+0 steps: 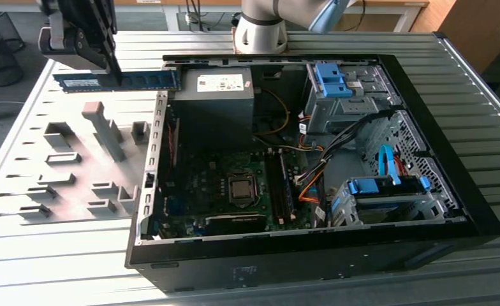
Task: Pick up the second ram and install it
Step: 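Pick up the second ram and move it above second insertion slot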
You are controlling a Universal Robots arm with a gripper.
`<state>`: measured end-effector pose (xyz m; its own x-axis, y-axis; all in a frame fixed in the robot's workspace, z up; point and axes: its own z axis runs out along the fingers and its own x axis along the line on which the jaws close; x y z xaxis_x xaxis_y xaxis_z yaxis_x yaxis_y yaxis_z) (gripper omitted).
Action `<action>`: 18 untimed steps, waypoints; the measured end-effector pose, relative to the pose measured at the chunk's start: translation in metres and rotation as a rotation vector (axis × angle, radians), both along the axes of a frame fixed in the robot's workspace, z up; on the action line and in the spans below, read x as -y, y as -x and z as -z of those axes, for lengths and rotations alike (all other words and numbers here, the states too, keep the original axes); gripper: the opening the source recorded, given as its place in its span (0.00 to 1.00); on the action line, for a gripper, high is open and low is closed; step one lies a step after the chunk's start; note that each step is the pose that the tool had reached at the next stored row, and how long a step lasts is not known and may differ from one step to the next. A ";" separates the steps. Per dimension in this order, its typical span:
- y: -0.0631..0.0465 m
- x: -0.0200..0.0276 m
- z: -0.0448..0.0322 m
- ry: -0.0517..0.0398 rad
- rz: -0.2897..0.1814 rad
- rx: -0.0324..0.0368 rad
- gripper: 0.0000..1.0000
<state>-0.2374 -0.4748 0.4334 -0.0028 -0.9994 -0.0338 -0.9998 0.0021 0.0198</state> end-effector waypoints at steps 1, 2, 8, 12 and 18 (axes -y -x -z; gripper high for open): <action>0.000 0.0000 0.0000 0.0001 0.000 -0.0001 0.14; -0.001 0.0000 0.0000 0.0001 0.000 -0.0001 0.14; -0.005 0.0000 0.0000 0.0000 0.000 -0.0001 0.14; -0.008 0.0000 0.0001 0.0000 0.000 0.0000 0.14; -0.011 0.0000 0.0001 0.0000 0.000 0.0000 0.14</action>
